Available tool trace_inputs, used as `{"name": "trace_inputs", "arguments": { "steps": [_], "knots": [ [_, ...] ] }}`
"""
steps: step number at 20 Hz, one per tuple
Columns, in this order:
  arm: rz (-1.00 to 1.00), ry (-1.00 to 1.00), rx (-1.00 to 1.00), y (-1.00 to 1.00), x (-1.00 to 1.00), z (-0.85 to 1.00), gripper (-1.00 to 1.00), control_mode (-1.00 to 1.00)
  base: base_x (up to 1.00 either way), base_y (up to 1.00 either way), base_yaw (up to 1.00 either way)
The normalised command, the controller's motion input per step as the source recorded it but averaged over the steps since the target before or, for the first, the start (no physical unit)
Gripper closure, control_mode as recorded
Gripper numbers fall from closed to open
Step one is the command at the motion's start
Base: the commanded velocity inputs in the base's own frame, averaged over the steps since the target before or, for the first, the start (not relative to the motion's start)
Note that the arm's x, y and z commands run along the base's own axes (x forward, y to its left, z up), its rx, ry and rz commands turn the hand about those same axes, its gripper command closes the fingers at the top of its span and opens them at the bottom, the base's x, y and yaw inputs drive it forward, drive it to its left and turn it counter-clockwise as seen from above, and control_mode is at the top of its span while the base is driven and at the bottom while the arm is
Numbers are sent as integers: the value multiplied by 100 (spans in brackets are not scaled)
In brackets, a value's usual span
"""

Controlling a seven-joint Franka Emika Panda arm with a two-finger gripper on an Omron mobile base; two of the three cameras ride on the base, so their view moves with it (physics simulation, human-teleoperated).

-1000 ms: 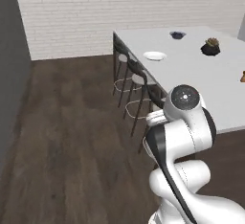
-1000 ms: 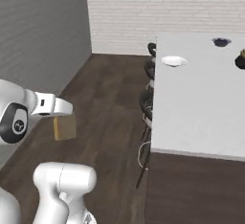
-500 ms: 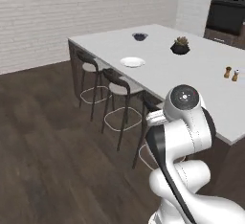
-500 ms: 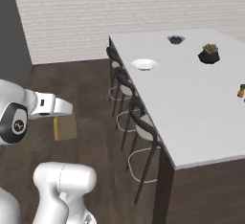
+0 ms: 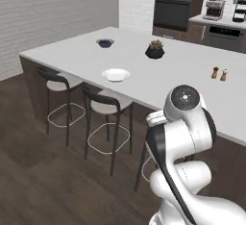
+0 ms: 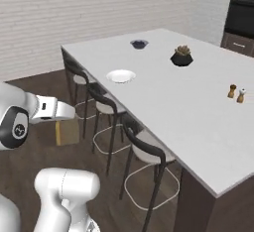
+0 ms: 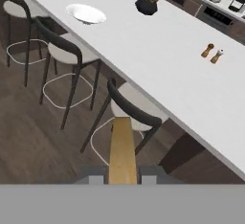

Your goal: Start the toaster. Once the lever pops up, take the bread to the plate on the dining counter.

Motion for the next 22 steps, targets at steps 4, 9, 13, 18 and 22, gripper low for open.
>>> {"name": "trace_inputs", "arguments": {
  "steps": [4,9,13,18,22],
  "knots": [
    [0,0,0,0,0,0,100,100,49,83,-54],
    [0,0,0,0,0,0,100,100,29,80,-48],
    [0,0,0,0,0,0,100,100,18,81,-41],
    [0,0,0,0,0,0,100,100,25,83,-35],
    [0,0,0,0,0,0,100,100,24,83,-31]
  ]
}}
